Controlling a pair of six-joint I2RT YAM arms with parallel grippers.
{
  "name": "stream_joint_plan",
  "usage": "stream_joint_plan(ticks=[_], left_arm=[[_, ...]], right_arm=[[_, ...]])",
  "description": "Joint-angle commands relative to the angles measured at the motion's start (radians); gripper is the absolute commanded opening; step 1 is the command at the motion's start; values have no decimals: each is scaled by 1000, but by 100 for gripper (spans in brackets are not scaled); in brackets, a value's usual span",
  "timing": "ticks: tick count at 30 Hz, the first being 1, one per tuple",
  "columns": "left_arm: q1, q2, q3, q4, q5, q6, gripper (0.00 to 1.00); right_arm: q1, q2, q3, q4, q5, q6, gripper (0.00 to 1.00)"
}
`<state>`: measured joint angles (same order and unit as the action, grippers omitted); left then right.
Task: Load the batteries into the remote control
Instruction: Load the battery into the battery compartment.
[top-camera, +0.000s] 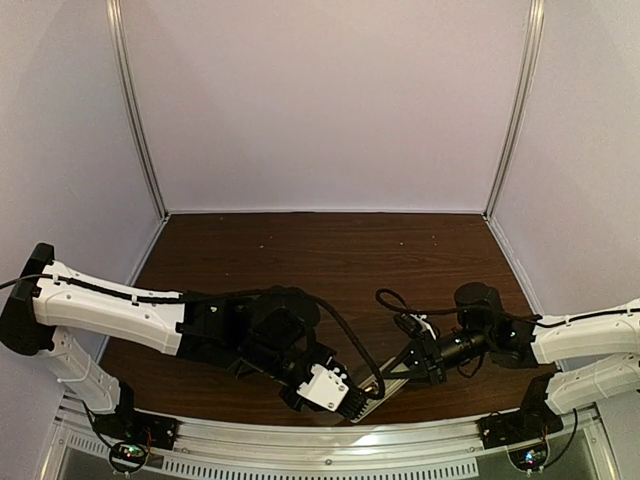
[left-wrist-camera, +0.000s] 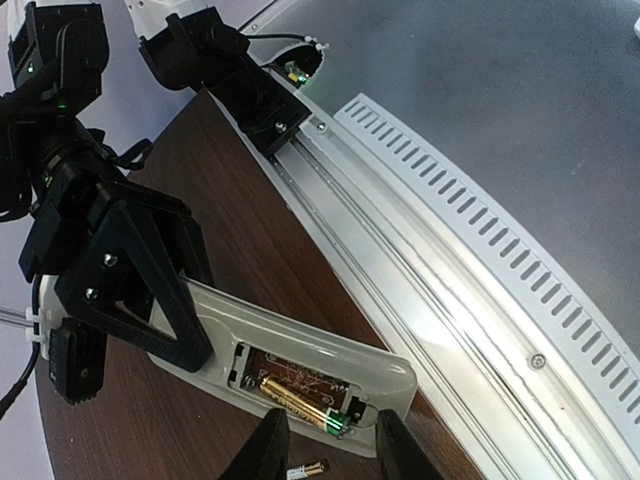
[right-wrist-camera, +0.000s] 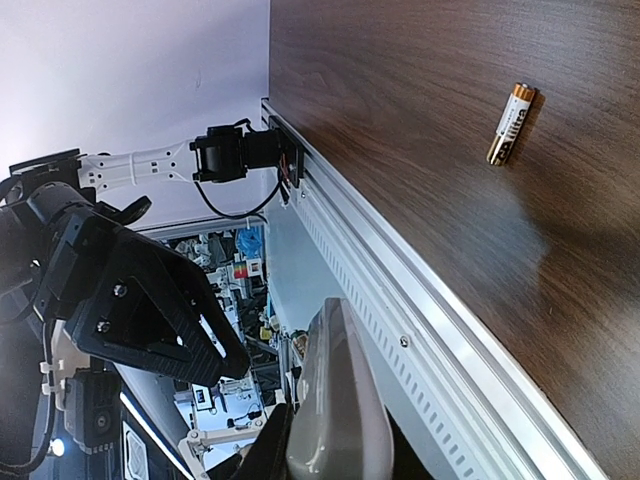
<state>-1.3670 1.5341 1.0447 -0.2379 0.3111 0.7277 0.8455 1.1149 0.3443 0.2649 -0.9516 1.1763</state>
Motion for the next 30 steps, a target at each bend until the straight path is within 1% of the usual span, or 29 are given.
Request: stream_joint_plan(ticks=[1, 16, 30], left_arm=[[-8, 32, 31, -19, 6, 30, 31], [-9, 68, 61, -46, 11, 51, 27], [-18, 99, 66, -64, 14, 61, 27]], right_arm=[[15, 12, 31, 21, -25, -19, 0], [32, 39, 43, 37, -33, -21, 0], [40, 49, 47, 47, -40, -17, 0]])
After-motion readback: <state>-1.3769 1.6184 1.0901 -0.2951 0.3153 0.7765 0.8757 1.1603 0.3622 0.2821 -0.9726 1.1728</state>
